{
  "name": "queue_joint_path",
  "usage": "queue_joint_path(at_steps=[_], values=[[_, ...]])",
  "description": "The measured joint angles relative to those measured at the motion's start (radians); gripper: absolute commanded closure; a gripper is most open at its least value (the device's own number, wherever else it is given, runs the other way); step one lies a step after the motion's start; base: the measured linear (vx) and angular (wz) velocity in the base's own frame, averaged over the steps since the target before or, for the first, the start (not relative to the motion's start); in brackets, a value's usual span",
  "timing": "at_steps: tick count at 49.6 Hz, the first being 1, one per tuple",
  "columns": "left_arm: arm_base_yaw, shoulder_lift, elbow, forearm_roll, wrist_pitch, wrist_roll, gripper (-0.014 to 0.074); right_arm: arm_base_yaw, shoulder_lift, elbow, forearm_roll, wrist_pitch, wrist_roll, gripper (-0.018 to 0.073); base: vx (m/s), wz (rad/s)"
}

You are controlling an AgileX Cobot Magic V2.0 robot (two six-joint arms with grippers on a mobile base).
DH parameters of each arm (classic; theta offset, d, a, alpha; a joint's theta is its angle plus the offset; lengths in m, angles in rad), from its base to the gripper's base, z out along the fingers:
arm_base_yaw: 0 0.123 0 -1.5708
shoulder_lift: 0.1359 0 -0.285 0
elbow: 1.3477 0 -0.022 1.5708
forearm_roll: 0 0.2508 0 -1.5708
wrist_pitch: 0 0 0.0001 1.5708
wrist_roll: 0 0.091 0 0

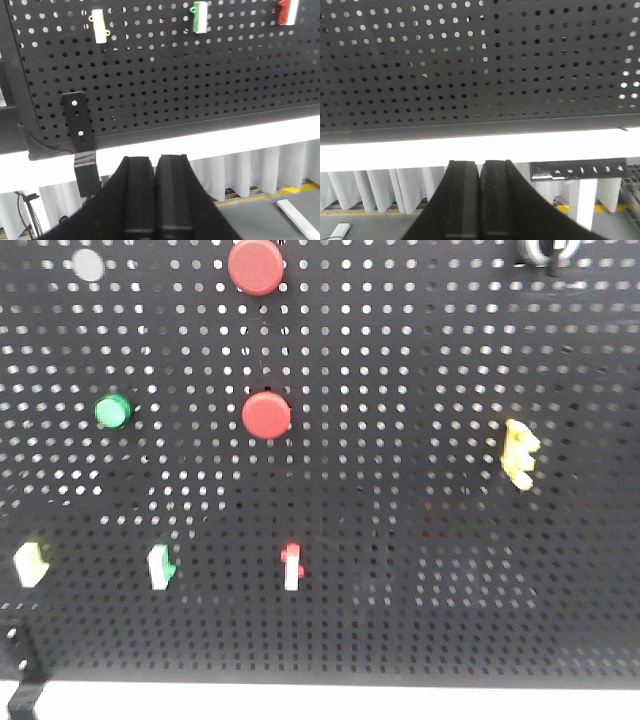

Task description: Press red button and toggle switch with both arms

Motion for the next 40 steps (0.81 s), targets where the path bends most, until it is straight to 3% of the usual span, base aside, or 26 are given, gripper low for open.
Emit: queue_joint_path(at_steps=[40], values=[[0.000,0.000,0.000,0.000,-0.033,0.000,0.0594,0.000,0.000,0.000,0.000,-0.006,0.000,0.0562,0.03,0.00]])
